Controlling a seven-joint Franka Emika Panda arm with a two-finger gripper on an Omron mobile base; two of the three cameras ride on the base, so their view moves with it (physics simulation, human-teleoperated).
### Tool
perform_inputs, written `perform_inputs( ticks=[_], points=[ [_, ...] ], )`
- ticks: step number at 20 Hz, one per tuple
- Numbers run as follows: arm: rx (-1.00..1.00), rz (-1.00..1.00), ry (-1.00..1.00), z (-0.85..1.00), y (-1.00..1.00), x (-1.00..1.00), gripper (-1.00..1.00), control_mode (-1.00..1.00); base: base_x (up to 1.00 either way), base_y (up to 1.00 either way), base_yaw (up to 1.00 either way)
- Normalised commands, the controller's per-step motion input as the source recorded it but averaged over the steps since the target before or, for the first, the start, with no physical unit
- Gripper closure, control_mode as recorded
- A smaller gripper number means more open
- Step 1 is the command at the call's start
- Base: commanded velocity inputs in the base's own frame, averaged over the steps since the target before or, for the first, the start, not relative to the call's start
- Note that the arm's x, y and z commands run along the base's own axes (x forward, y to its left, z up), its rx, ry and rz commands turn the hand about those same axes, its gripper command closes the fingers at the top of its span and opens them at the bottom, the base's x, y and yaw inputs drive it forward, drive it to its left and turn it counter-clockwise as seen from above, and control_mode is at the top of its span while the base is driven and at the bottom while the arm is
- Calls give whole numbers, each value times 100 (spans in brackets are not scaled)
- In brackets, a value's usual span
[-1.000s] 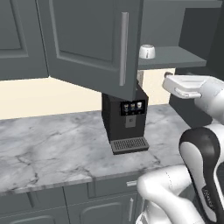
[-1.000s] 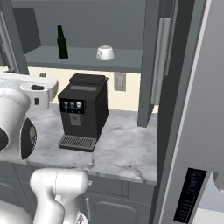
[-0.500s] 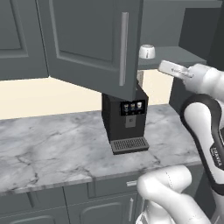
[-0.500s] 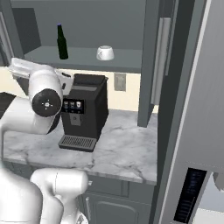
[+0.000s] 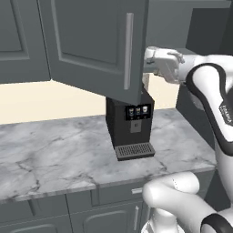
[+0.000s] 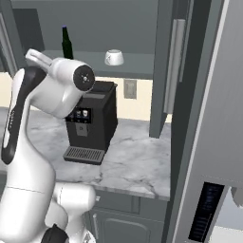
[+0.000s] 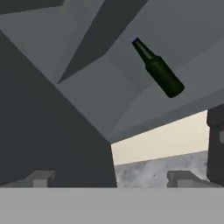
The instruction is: Open the cabinet directly in front. Then move the beer and the mug to the dining counter with the candle on it.
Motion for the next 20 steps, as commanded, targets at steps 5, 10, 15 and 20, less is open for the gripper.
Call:
perform_inputs(
  ticks=[5,10,15,20],
  points=[
    [0,36,21,-11,95,0,-100,-100,0,0,0],
    [1,41,17,-29,85,-6,-100,-100,0,0,0],
    [0,34,8,-38,100,-37,-100,-100,0,0,0],
    [-2,14,3,-55,100,-17,-100,-100,0,0,0]
  ],
)
